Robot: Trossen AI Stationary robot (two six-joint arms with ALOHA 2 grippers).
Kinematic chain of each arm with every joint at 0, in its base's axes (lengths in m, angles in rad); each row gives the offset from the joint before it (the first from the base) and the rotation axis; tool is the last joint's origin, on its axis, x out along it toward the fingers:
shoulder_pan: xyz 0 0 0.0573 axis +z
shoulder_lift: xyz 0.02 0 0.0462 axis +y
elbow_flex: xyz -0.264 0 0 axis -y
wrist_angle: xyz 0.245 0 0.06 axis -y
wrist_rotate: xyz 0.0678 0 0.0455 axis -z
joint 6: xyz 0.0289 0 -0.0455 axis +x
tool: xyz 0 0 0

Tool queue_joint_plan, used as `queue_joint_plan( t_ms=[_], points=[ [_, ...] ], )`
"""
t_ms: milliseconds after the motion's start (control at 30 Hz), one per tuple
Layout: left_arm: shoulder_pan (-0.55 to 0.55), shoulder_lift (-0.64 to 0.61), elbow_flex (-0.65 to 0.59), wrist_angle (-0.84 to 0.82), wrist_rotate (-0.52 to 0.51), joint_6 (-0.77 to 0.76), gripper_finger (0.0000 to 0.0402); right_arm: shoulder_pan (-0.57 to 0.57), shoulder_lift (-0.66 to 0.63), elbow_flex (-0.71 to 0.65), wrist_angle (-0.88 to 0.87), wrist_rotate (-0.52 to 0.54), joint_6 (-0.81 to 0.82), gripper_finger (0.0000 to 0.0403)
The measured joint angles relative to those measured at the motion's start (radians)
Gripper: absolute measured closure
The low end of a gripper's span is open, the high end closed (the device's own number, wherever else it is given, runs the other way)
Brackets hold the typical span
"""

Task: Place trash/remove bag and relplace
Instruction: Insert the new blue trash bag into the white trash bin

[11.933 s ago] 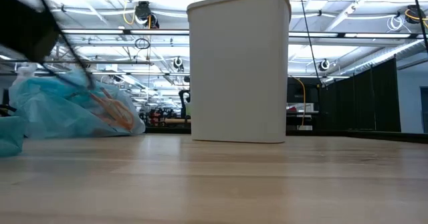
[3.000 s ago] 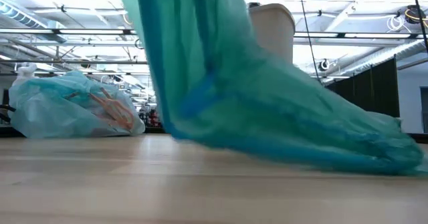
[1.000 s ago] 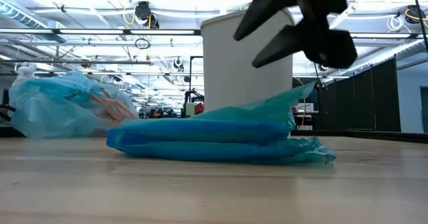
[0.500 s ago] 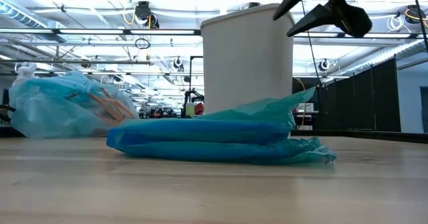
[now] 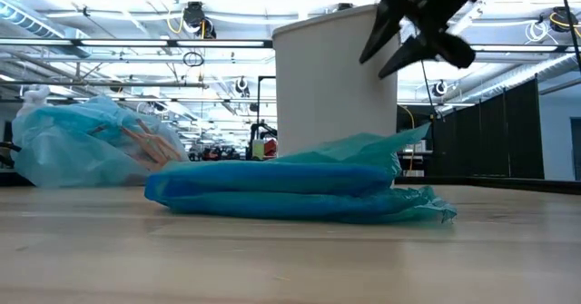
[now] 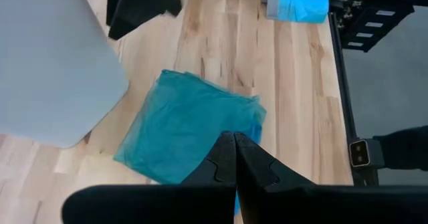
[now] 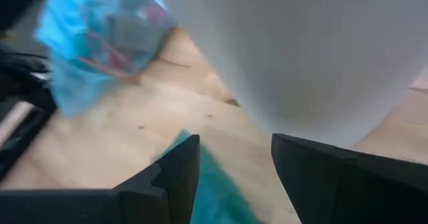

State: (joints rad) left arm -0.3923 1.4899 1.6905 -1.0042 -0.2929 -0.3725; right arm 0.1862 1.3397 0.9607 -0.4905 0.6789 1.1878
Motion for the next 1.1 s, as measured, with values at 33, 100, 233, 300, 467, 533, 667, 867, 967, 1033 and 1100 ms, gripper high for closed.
queue_joint_plan(
  t_ms=[33,100,233,300,467,533,667,867,967,1033,1100],
  points=[
    [0.000,0.000,0.000,0.000,-0.001,0.009,0.0402,-0.015,0.009,0.000,-0.003,-0.008,-0.003,0.0225],
    [0.000,0.000,0.000,0.000,-0.002,0.013,0.0402,-0.046,0.029,0.000,-0.006,-0.014,-0.003,0.0225],
    [0.006,0.000,0.000,-0.001,-0.003,0.013,0.0402,-0.103,0.060,0.000,-0.024,-0.030,-0.004,0.0225],
    [0.007,0.000,0.000,-0.003,-0.003,0.013,0.0402,-0.126,0.069,0.000,-0.034,-0.030,-0.004,0.0225],
    [0.008,0.000,0.000,-0.008,-0.004,0.014,0.0402,-0.172,0.087,0.000,-0.068,-0.029,-0.002,0.0225],
    [0.008,0.000,0.000,-0.010,-0.004,0.014,0.0402,-0.187,0.089,0.000,-0.089,-0.028,0.005,0.0225],
    [0.007,0.000,0.000,-0.009,-0.018,0.015,0.0402,-0.226,0.094,0.000,-0.096,-0.026,-0.002,0.0225],
    [0.007,0.000,0.000,-0.009,-0.054,0.018,0.0402,-0.305,0.099,0.000,-0.095,-0.026,-0.021,0.0225],
    [0.007,0.000,0.000,-0.009,-0.054,0.016,0.0402,-0.334,0.099,0.000,-0.093,-0.031,-0.033,0.0225],
    [0.007,0.000,0.000,-0.010,-0.054,0.016,0.0402,-0.347,0.099,0.000,-0.092,-0.047,-0.033,0.0225],
    [0.007,0.000,0.000,-0.017,-0.054,0.014,0.0402,-0.348,0.098,0.000,-0.090,-0.074,-0.043,0.0225]
  ],
)
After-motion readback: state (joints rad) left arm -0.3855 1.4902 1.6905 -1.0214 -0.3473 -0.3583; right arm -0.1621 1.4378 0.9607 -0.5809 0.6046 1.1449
